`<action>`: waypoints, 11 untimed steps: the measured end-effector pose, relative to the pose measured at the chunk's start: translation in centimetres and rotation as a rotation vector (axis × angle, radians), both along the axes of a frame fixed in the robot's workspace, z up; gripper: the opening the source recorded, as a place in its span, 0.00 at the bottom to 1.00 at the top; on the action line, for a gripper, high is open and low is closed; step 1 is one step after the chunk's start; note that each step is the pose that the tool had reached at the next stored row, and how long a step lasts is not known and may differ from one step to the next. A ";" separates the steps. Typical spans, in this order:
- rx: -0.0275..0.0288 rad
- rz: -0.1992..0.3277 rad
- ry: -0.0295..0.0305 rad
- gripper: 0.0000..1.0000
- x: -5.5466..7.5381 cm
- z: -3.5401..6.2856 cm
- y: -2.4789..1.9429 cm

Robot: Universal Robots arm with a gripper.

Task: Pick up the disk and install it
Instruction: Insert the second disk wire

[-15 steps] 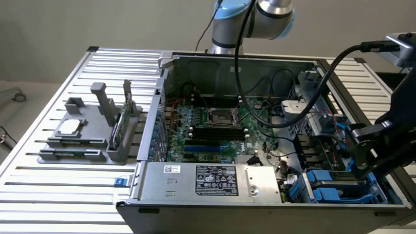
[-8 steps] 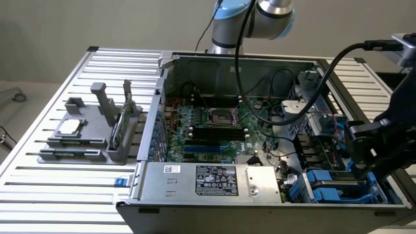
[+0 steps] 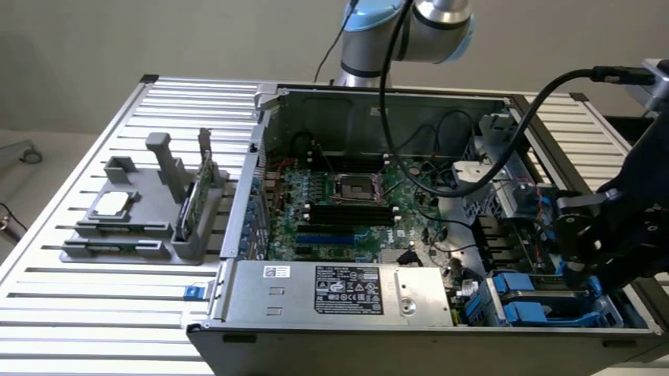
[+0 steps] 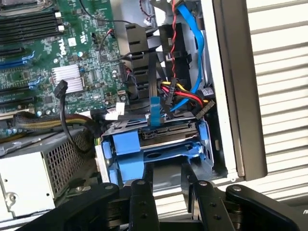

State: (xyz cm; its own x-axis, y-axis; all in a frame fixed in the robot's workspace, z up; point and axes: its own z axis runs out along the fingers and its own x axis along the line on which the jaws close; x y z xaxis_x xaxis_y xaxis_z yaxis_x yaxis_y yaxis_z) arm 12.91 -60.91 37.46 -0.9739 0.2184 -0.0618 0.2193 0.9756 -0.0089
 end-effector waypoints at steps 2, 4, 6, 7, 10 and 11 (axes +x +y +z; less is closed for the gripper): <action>0.0013 -0.034 0.0000 0.37 0.0 -0.25 0.00; 0.0044 -0.069 0.0001 0.37 0.0 -0.52 0.00; 0.0085 -0.102 0.0002 0.37 0.0 -0.79 0.00; 0.0107 -0.118 0.0002 0.37 0.0 -0.92 0.00; 0.0188 -0.161 0.0005 0.37 0.0 -1.29 0.00; 0.0215 -0.175 0.0006 0.37 0.0 -1.41 0.00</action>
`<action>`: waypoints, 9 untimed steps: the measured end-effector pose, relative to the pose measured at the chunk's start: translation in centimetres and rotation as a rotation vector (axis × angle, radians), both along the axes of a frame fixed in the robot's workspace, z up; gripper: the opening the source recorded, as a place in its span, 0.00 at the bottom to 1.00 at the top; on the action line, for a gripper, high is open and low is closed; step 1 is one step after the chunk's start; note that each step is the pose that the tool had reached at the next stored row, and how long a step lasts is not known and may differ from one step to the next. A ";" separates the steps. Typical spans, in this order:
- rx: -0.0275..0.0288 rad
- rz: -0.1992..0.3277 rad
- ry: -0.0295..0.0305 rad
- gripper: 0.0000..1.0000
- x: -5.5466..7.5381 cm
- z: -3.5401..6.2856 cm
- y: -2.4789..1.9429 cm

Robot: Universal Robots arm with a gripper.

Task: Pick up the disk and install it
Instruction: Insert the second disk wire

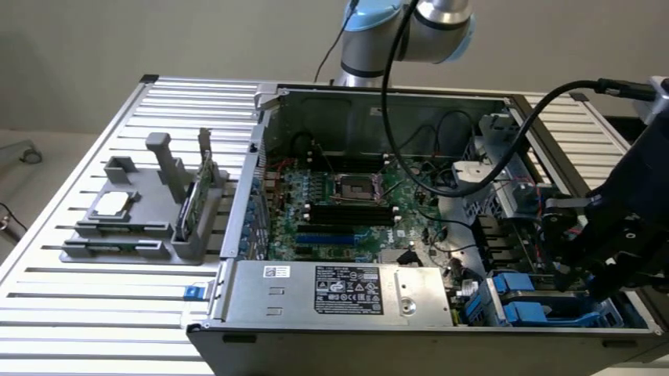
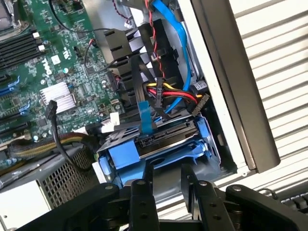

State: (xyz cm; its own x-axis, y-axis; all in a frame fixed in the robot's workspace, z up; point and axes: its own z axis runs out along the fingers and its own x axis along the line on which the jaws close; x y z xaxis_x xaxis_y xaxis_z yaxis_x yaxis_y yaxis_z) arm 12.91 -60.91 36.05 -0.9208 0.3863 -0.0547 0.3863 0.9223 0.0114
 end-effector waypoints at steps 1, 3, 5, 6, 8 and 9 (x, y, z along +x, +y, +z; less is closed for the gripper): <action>0.0027 -0.013 0.0000 0.37 0.0 -0.11 0.00; 0.0089 -0.038 0.0000 0.37 0.0 -0.27 -0.01; 0.0169 -0.060 0.0001 0.37 0.0 -0.40 0.00; 0.0207 -0.070 0.0001 0.37 0.1 -0.44 0.00; 0.0280 -0.087 0.0002 0.37 0.1 -0.50 0.00; 0.0322 -0.095 0.0003 0.37 0.1 -0.52 0.00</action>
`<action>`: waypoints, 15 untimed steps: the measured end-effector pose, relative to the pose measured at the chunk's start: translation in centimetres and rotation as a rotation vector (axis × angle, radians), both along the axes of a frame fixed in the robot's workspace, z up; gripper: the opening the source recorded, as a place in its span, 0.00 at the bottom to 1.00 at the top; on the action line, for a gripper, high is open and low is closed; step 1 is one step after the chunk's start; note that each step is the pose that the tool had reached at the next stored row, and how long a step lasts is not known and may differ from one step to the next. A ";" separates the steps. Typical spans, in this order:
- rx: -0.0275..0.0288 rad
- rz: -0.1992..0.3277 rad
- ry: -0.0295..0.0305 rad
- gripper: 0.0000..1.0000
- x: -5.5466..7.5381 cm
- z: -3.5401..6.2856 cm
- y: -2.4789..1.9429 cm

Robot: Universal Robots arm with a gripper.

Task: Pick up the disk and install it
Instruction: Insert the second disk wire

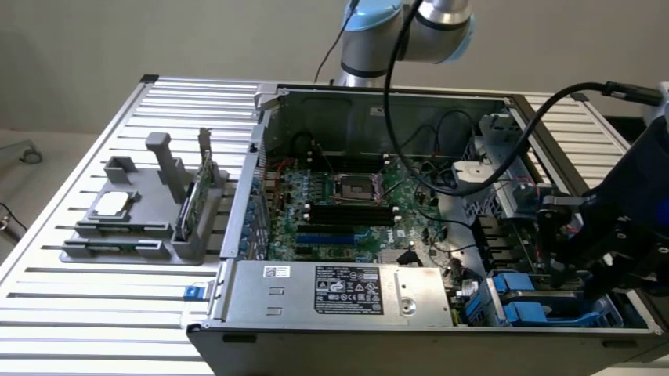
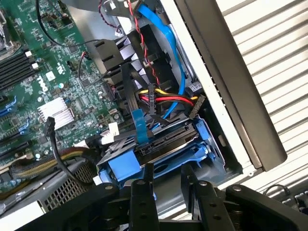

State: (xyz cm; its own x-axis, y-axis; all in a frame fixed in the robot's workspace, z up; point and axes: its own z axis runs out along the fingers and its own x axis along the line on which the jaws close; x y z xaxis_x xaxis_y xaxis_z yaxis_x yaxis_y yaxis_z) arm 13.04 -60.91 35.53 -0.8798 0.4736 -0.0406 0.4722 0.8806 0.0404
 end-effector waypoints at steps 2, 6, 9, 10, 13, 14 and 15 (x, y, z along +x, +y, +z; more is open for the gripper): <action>0.0085 -0.015 0.0000 0.37 0.0 -0.04 0.00; 0.0255 -0.045 0.0000 0.34 0.1 -0.12 0.00; 0.0387 -0.067 0.0000 0.27 0.2 -0.16 0.00; 0.0431 -0.073 0.0000 0.27 0.2 -0.18 0.00; 0.0567 -0.090 0.0002 0.27 0.3 -0.21 0.00; 0.0623 -0.095 0.0003 0.27 0.4 -0.21 0.00; 0.0681 -0.099 0.0004 0.27 0.4 -0.22 0.00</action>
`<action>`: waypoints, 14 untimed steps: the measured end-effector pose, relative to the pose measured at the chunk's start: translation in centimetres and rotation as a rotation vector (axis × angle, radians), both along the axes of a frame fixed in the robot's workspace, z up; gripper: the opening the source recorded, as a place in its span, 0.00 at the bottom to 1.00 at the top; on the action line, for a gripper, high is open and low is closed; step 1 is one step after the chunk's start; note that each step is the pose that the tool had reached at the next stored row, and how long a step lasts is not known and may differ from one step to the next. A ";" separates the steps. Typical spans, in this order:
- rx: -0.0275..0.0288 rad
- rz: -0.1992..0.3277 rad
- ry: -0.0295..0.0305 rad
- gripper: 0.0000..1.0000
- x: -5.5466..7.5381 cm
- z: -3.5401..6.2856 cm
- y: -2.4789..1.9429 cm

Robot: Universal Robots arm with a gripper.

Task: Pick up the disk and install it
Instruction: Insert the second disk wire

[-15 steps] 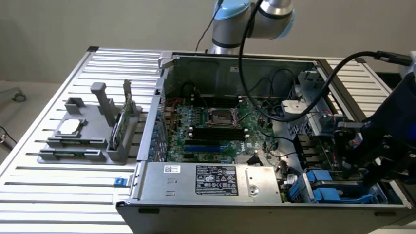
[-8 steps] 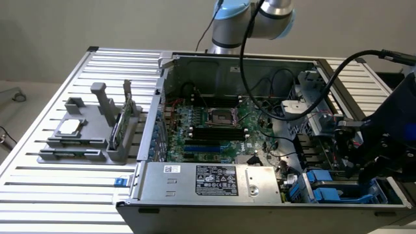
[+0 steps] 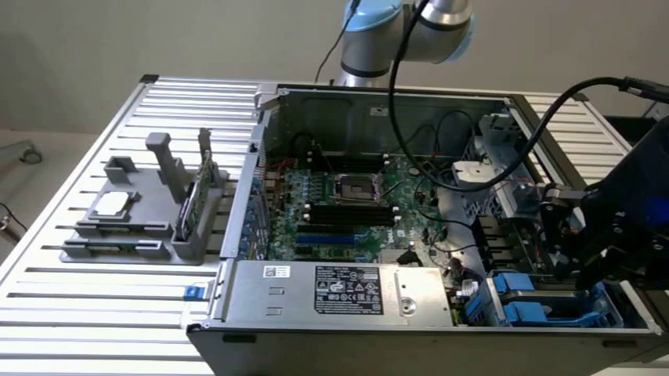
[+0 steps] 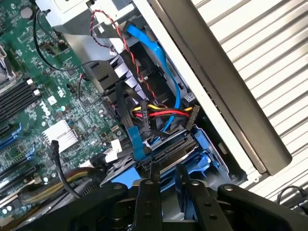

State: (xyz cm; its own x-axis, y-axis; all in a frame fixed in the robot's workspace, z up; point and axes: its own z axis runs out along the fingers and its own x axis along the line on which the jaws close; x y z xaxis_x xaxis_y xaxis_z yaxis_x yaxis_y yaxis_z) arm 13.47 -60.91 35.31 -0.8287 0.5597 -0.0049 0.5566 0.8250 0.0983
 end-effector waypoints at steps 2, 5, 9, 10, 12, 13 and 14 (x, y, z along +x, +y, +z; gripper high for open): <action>0.0142 -0.007 0.0000 0.27 0.1 -0.02 0.00; 0.0377 -0.018 -0.0001 0.27 0.4 -0.06 0.00; 0.0745 -0.036 -0.0002 0.27 0.6 -0.15 0.00; 0.0828 -0.043 -0.0004 0.27 0.6 -0.18 0.00; 0.0924 -0.059 -0.0008 0.27 0.6 -0.22 0.00; 0.0954 -0.069 -0.0013 0.27 0.7 -0.24 0.00; 0.0971 -0.079 -0.0017 0.27 0.7 -0.25 0.01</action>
State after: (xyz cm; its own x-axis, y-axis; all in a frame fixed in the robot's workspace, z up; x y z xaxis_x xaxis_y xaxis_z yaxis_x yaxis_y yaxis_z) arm 14.15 -60.90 35.05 -0.7820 0.6212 0.0511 0.6193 0.7650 0.1766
